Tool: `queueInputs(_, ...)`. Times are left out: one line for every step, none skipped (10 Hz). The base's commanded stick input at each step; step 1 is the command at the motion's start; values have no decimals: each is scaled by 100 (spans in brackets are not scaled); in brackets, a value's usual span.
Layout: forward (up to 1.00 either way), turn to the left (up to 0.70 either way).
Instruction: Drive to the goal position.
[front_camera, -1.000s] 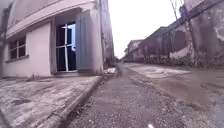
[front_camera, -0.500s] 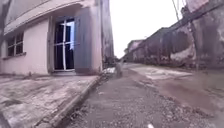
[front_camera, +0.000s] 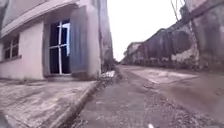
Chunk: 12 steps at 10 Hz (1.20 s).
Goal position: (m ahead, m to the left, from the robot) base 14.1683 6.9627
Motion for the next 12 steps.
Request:
queueInputs(70,-35)
queueInputs(70,-35)
queueInputs(70,-35)
queueInputs(70,-35)
queueInputs(70,-35)
queueInputs(70,-35)
queueInputs(70,-35)
queueInputs(70,-35)
queueInputs(70,-35)
queueInputs(70,-35)
queueInputs(53,-12)
queueInputs(12,-3)
